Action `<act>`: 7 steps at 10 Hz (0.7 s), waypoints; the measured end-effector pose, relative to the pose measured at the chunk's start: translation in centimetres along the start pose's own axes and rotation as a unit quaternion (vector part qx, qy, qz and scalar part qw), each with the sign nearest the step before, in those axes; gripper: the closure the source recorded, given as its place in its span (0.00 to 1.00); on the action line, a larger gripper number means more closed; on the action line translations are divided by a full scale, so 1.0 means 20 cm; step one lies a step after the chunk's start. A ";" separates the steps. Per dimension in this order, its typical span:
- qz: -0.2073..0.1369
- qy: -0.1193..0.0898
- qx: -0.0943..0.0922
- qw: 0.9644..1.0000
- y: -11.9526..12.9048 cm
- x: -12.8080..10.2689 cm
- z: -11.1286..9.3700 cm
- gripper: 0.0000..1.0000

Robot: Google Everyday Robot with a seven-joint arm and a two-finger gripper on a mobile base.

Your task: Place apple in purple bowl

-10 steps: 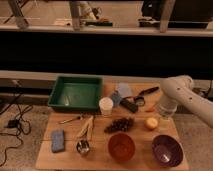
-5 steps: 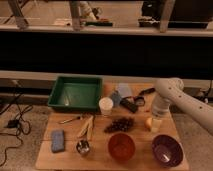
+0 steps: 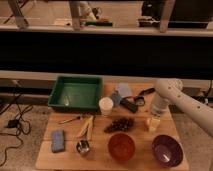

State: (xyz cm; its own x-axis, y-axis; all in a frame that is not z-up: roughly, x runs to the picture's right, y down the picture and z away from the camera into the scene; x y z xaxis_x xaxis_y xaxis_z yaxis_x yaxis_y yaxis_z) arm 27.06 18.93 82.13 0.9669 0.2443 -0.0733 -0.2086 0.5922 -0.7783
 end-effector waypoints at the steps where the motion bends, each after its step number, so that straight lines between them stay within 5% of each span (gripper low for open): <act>1: -0.001 -0.001 0.000 1.000 -0.01 0.00 0.01 0.23; 5: -0.004 -0.006 -0.001 1.000 -0.04 0.03 0.07 0.25; 7: -0.004 -0.008 -0.001 1.000 -0.06 0.05 0.07 0.42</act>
State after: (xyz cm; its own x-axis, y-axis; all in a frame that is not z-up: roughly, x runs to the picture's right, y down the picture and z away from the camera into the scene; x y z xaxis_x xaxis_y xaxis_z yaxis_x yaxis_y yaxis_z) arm 28.09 19.64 83.86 0.9663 0.2511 -0.0577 -0.2004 0.5922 -0.7805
